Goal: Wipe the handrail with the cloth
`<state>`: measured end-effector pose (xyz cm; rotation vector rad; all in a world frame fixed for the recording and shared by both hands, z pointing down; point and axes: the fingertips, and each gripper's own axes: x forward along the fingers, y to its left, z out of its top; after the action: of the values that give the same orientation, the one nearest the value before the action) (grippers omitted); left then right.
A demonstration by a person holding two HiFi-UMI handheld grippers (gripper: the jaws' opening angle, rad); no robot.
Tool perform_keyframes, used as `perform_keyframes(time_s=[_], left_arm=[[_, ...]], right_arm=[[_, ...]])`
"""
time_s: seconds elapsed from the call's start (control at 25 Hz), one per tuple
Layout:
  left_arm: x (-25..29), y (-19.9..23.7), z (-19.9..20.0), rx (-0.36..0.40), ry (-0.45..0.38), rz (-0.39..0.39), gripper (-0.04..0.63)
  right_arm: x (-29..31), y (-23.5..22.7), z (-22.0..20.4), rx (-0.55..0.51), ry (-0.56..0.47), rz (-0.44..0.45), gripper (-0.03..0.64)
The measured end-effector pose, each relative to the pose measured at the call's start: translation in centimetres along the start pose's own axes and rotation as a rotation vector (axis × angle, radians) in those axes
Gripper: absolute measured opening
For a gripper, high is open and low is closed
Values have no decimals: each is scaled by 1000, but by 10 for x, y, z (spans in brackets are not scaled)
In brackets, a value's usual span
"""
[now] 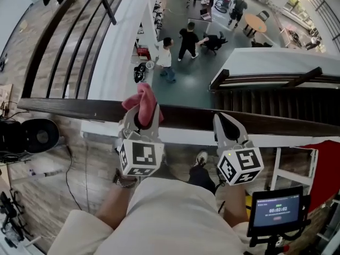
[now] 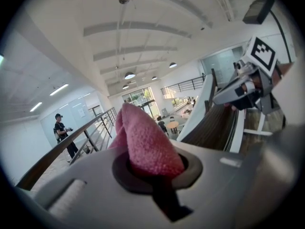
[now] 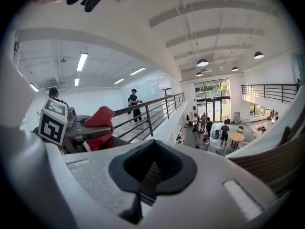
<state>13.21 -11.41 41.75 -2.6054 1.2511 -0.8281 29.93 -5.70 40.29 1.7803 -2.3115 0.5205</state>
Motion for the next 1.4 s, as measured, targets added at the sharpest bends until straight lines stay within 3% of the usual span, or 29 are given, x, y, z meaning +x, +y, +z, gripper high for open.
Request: perform_keyframes(time_s=[0.16,0.32,0.56,0.8,1.04,1.4], left_arm=[[7,10,-16,-19,21,-8,32],[10,11,-25,-57,44,0,32],[12,10,-13,-60,39,19,32],[3,12,-9,-22,26,14,32],[11,7,-12,-54,54,7,32],[12,-3,2,-45,38,20,32]], right_arm=[[7,-4,-15,119,0,8,3],[-4,-24,-23,75,7,-31,3],[-14,-31,-14,27,-19,20,3],[-17,-22,-18,34,-28,38,3],[-19,-41,-17,65,-55,1,3],[-31,-52,-15,37,-45,38,3]])
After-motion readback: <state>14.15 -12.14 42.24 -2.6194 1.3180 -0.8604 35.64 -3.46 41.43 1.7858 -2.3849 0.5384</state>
